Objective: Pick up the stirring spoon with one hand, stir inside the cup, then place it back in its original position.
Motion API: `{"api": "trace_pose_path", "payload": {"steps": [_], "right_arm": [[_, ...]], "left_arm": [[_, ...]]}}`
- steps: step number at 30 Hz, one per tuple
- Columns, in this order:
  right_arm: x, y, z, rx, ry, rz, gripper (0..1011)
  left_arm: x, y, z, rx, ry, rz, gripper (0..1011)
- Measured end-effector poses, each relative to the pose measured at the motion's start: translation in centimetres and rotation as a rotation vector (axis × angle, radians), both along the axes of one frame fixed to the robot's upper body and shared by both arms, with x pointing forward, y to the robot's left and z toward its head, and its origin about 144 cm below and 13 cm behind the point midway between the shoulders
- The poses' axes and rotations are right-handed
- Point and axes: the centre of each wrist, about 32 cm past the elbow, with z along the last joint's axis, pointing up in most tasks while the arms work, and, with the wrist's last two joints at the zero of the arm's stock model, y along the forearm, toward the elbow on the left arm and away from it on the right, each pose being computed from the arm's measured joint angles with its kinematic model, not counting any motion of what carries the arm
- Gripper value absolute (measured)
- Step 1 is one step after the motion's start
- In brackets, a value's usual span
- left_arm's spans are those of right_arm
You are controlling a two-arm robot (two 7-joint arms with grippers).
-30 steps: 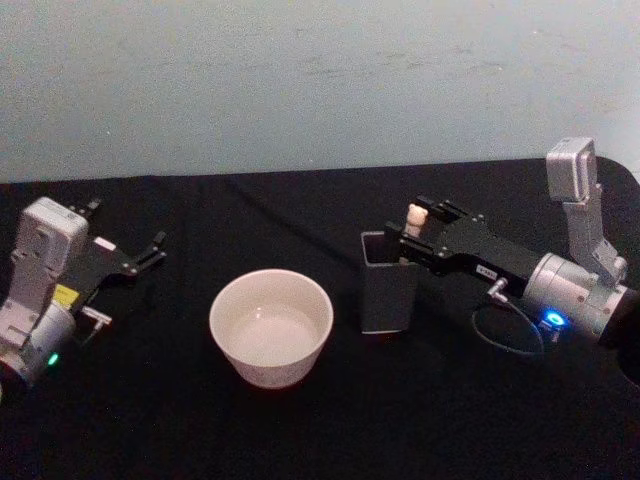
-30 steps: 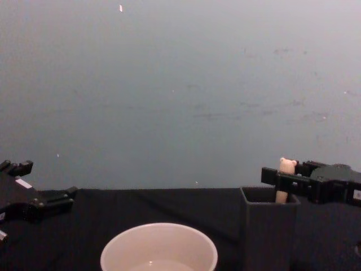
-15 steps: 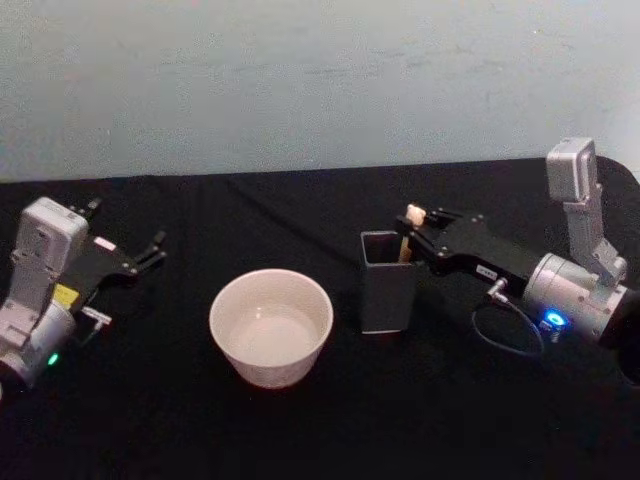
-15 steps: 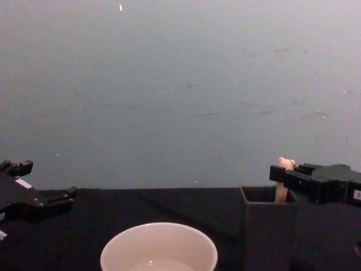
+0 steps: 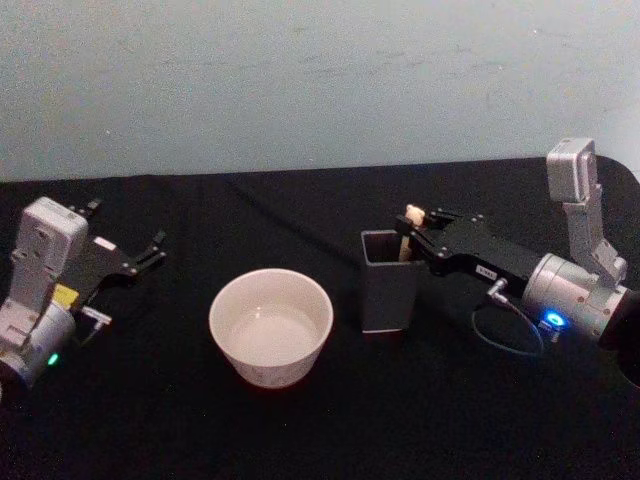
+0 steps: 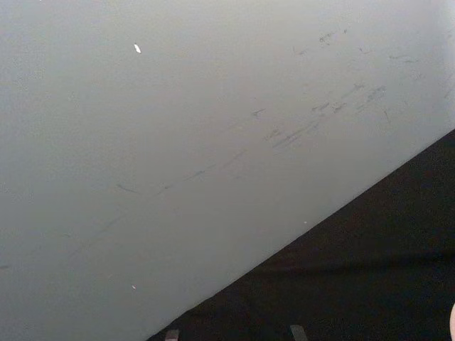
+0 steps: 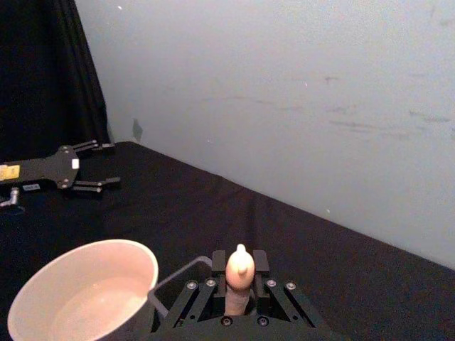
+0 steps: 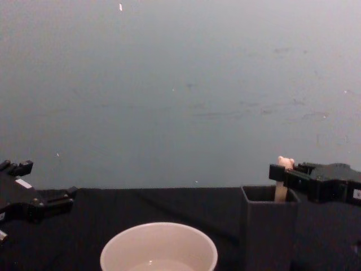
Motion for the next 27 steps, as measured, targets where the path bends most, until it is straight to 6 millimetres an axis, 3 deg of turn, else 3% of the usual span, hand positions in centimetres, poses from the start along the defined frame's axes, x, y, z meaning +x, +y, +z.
{"api": "trace_pose_path", "payload": {"steps": [27], "right_arm": [[-1.0,0.2,4.5,0.071,-0.264,0.024,213]], "left_arm": [[0.0,0.0,0.0,0.000,0.000,0.000,1001]]}}
